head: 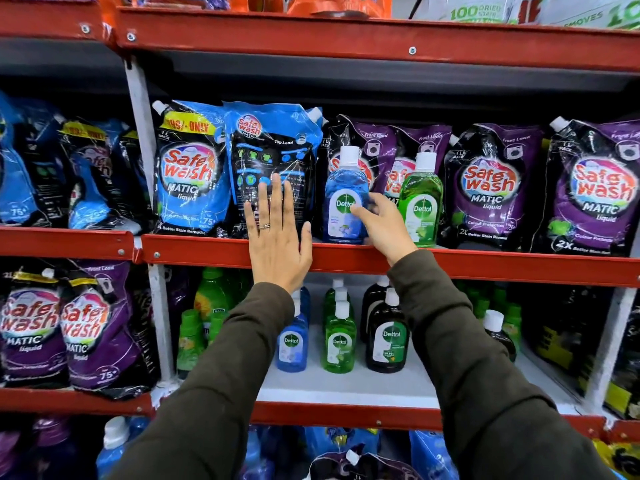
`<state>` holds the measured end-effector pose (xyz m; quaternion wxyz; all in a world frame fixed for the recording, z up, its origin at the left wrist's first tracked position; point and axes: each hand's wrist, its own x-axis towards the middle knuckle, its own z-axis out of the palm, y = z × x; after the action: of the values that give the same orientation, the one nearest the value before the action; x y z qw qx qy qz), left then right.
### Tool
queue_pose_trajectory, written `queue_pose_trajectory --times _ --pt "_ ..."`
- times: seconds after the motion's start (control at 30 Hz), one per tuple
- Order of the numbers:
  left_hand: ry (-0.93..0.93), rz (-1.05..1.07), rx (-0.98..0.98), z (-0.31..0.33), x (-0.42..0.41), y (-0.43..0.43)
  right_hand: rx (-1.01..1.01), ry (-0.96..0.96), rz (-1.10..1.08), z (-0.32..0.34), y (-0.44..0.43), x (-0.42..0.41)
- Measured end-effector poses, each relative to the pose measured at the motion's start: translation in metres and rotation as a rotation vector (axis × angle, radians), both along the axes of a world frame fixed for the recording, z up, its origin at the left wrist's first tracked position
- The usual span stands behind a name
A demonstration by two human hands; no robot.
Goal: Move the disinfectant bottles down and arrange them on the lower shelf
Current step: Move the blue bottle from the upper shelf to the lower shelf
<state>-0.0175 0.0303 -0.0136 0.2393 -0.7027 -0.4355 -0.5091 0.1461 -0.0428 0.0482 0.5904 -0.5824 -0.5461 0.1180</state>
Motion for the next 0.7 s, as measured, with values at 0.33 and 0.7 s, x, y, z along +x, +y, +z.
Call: queue_pose_trajectory --times 0.33,0.7 --pt "-0.008 -0.017 -0.008 -0.001 -0.001 -0.001 0.16 0.086 0.072 0.016 -0.032 -0.013" --pt "-0.07 -0.153 0.035 -0.055 -0.027 -0.029 0.176 0.11 0.165 -0.037 -0.054 -0.036"
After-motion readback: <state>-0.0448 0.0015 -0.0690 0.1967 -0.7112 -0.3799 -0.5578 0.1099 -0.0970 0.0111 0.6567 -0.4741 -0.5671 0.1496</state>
